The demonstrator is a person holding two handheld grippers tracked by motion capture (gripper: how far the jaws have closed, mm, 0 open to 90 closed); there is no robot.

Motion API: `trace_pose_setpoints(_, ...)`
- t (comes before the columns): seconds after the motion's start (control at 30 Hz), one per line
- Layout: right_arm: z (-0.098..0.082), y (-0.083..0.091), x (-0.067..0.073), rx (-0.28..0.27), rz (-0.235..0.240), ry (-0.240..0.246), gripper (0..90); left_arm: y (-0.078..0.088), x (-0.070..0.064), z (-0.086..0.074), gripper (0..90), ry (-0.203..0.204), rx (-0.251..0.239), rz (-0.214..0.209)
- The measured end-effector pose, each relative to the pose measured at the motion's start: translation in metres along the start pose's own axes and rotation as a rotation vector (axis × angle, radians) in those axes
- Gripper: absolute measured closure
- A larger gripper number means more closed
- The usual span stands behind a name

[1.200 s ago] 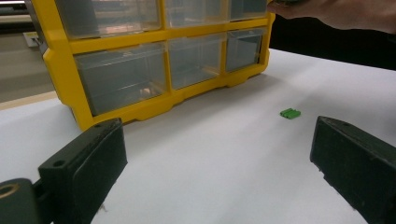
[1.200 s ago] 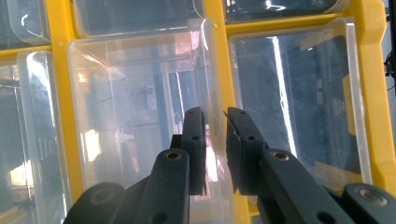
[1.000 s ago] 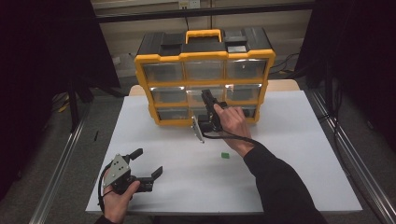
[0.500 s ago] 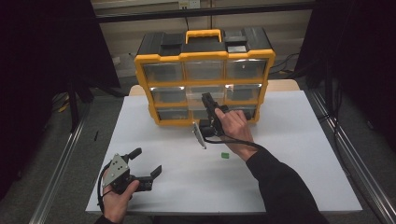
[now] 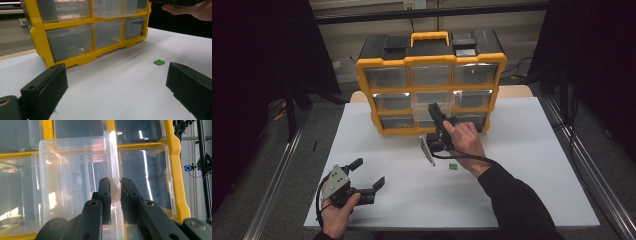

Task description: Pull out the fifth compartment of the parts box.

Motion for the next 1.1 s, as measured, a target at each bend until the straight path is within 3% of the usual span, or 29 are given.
trace_pose_setpoints(1.1,0.002,0.018,-0.001,-0.025,-0.005,0.011,79.5,0.0,0.0,-0.001,3.6,0.005,0.009,0.012)
Point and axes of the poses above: each handheld gripper's, and its own axes: y roughly backward along the jaws, z roughly out of its top, x roughly to its left, the point moved 4 cm from there along -y, roughly forward along the jaws, and after that the axes turned 4 degrees about x, right-handed, at the moved point
